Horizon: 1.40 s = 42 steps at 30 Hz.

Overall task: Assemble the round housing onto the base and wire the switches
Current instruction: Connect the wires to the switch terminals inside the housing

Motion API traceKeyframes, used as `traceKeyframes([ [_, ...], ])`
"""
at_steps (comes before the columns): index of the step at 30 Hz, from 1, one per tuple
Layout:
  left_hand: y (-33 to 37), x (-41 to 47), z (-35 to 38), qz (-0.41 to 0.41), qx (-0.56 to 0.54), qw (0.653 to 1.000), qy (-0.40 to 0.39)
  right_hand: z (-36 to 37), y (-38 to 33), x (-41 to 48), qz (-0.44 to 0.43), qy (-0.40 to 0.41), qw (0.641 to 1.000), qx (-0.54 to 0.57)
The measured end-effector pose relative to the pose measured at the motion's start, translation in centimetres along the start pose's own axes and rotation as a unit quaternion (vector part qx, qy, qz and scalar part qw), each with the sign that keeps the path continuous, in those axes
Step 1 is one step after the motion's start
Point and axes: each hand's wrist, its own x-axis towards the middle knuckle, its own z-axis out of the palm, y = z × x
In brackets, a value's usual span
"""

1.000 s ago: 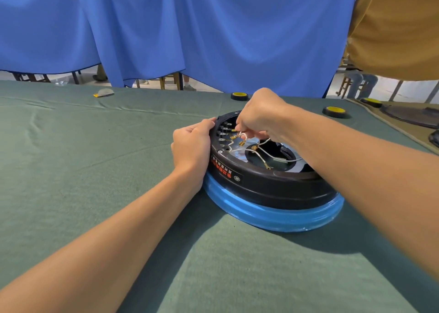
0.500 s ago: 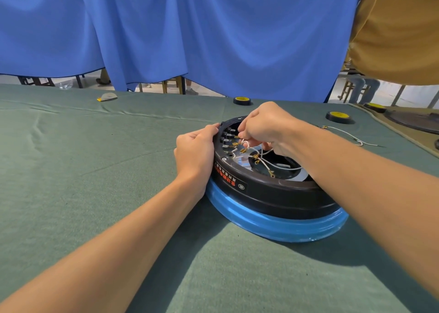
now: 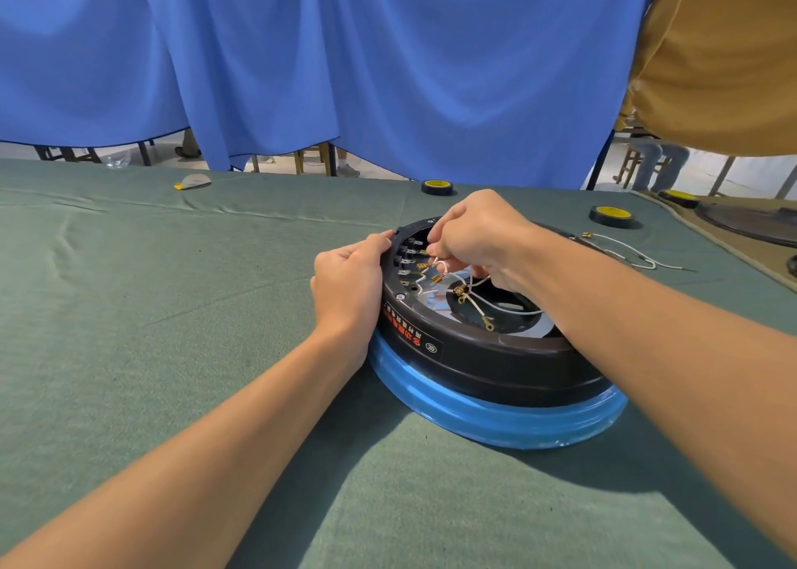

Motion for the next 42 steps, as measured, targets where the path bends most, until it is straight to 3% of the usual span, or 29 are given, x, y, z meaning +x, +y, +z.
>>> traceKeyframes([
  [9, 0.2, -0.3, -0.1, -0.002, 0.007, 1.0, -0.006, 0.1, 0.9, 1.3, -0.007, 0.015, 0.999, -0.05],
  [17, 0.2, -0.2, 0.0, 0.001, 0.009, 1.0, 0.0, 0.3, 0.9, 1.5, -0.009, 0.016, 1.0, -0.024],
  [25, 0.1, 0.2, -0.1, 0.002, 0.009, 1.0, -0.006, -0.4, 0.3, 0.7, -0.008, -0.034, 0.999, 0.016],
  [34, 0.2, 0.1, 0.1, 0.002, 0.002, 1.0, -0.005, 0.6, 0.3, 1.2, -0.011, -0.005, 1.0, -0.025],
  [42, -0.1, 0.4, -0.1, 0.015, 0.023, 1.0, -0.012, 0.0, 0.2, 0.8, -0.025, -0.029, 0.999, -0.025],
])
